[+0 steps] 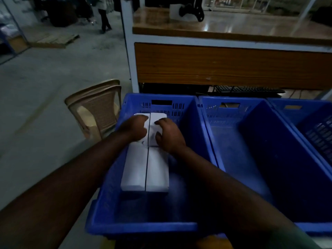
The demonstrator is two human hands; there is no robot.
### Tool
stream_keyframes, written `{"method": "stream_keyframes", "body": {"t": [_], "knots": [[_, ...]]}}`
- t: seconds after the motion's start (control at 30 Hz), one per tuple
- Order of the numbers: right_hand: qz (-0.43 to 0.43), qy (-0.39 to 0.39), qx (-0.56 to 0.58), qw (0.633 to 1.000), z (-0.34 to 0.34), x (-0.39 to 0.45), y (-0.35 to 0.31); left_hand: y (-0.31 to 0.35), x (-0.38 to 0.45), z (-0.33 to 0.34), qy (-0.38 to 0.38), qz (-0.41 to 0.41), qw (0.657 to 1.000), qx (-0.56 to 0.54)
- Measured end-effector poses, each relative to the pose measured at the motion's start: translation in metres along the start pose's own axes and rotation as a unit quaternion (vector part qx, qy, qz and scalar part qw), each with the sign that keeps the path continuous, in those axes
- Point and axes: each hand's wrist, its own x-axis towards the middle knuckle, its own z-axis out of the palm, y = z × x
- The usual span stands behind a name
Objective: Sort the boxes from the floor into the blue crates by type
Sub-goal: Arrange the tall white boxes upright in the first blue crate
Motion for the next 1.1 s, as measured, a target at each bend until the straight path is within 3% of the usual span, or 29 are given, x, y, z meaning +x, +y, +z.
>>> {"method": "stream_keyframes", "body": {"t": [0.07, 0.2, 0.3, 0.5, 0.73, 0.87, 1.1], "knots": [[0.013, 0.053, 0.054, 0.997, -0.009, -0.009, -0.013, 0.0, -0.017, -0.011, 0.071, 0.003, 0.996, -0.048], [0.034, 0.071, 0.154, 0.985, -0.027, -0.027, -0.04, 0.012, -0.067, -0.033, 0.143, 0.035, 0.983, -0.113], [-0.008, 0.073, 0.241, 0.968, -0.041, -0.052, -0.061, 0.016, -0.12, -0.041, 0.224, 0.029, 0.966, -0.124], [-0.15, -0.03, 0.344, 0.926, -0.066, -0.132, -0.122, 0.032, -0.256, -0.028, 0.395, -0.092, 0.899, -0.168], [-0.242, -0.217, 0.444, 0.835, -0.029, -0.26, -0.192, 0.058, -0.458, 0.032, 0.451, -0.253, 0.845, -0.139], [-0.259, -0.371, 0.412, 0.791, 0.026, -0.356, -0.233, 0.075, -0.587, 0.093, 0.506, -0.378, 0.767, -0.115], [-0.369, -0.551, 0.325, 0.674, 0.093, -0.558, -0.275, 0.15, -0.804, 0.241, 0.534, -0.608, 0.577, -0.11]]}}
